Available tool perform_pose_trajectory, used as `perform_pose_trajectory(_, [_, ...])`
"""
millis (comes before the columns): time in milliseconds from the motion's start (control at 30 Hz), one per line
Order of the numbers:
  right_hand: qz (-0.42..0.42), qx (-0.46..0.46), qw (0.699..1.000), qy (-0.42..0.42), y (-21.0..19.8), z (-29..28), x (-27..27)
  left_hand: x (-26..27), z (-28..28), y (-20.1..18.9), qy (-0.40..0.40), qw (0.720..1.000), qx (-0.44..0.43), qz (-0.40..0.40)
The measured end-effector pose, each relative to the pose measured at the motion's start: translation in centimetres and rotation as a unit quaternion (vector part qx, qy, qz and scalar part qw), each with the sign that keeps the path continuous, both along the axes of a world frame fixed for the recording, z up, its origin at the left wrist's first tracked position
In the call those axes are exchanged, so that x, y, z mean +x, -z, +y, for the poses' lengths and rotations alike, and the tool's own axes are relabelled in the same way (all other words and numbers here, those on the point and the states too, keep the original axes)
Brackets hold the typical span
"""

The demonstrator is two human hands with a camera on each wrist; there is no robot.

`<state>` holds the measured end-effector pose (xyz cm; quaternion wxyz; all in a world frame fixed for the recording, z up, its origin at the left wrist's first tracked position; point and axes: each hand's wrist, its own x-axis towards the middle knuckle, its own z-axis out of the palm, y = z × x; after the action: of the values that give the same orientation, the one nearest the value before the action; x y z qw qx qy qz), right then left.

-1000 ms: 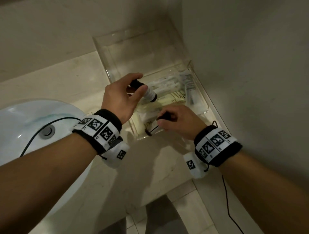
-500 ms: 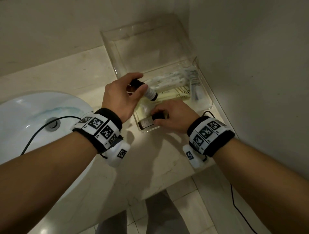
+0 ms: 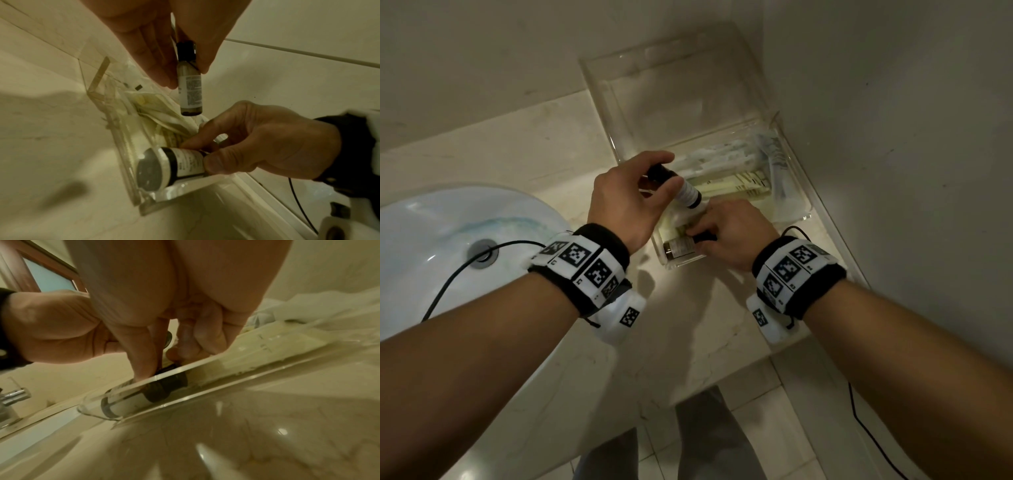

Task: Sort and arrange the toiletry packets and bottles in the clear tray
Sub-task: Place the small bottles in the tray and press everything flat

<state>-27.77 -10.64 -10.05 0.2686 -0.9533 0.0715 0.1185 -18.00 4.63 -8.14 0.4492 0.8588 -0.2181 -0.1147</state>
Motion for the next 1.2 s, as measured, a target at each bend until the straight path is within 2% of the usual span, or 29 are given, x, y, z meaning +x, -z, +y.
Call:
perform_pose_trajectory(133, [-0.050, 0.034, 0.998, 0.003, 0.0, -0.2, -0.7, -0.2, -0.6, -0.2, 0.002, 1.000, -0.011, 0.005])
perform_pose_trajectory(200, [-0.105, 0.085, 0.989, 0.056, -0.3, -0.9, -1.4, -0.3, -1.0, -0.3, 0.003, 1.000, -0.015, 0.010])
perform_pose_trajectory(267, [-0.144, 0.095, 0.978, 0.117, -0.5, -2.1, -1.9, -0.6, -1.5, -0.3, 0.008, 0.999, -0.022, 0.023])
perform_pose_trajectory(567, [-0.204, 0.082, 0.931, 0.291, -1.4, -7.2, -2.5, -3.0, -4.4, 0.9, 0.094, 0.992, 0.011, 0.087])
perform_pose_trajectory(900, [-0.212, 0.115, 0.920, 0.308, -1.4, -8.0, -2.1, -4.1, -5.6, 2.4, 0.198, 0.974, 0.105, 0.005])
perform_pose_trajectory(1200, [-0.201, 0.115, 0.924, 0.303, -1.1, -8.1, -2.5, -4.6, -6.3, 2.5, 0.214, 0.965, 0.133, -0.065])
